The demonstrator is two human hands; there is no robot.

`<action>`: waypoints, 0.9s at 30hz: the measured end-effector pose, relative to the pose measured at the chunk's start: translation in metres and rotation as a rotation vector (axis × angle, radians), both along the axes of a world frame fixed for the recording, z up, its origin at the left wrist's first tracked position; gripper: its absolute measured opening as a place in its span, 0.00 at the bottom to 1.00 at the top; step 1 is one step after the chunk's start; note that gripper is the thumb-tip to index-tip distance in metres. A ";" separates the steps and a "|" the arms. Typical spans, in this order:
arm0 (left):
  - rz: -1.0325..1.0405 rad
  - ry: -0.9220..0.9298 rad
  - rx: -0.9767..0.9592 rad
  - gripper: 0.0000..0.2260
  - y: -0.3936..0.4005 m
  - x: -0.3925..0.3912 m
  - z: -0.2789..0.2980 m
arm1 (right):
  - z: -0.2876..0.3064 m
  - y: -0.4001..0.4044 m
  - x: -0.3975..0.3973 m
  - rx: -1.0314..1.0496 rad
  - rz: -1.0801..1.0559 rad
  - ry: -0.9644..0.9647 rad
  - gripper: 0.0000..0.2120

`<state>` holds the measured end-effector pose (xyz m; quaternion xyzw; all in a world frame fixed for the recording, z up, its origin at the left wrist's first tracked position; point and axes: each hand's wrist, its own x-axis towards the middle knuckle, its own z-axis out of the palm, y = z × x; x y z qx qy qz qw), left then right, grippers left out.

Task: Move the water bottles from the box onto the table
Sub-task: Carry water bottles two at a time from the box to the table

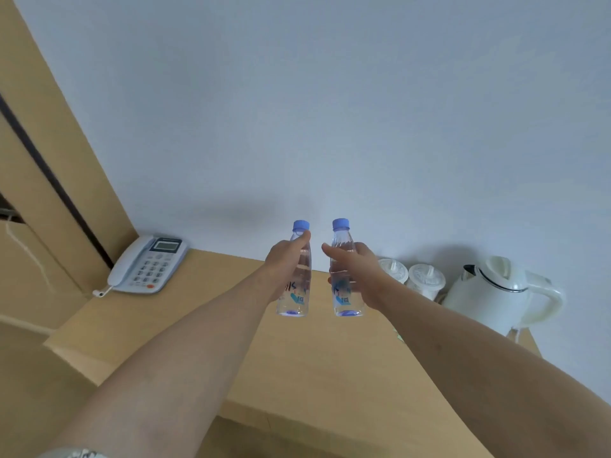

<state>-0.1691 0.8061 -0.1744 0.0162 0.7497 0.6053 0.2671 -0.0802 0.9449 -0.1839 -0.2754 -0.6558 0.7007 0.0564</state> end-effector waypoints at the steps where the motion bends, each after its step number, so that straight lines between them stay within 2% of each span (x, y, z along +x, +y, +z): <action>1: -0.021 -0.018 -0.008 0.20 0.004 -0.014 -0.011 | -0.008 0.003 -0.010 0.020 -0.025 -0.017 0.23; 8: -0.245 -0.078 -0.057 0.16 0.027 -0.093 -0.054 | -0.046 0.024 -0.061 0.133 -0.162 -0.131 0.21; 14: -0.376 -0.097 -0.083 0.14 0.045 -0.121 -0.069 | -0.067 0.039 -0.071 0.416 -0.164 -0.286 0.19; 18: -0.440 0.003 -0.173 0.10 0.060 -0.124 -0.078 | -0.069 0.055 -0.075 0.596 -0.113 -0.373 0.15; 23: -0.427 0.234 -0.323 0.16 0.082 -0.121 -0.096 | -0.072 0.075 -0.084 0.716 -0.132 -0.382 0.12; 27: -0.407 0.358 -0.412 0.16 0.098 -0.118 -0.106 | -0.078 0.094 -0.090 0.750 -0.139 -0.372 0.15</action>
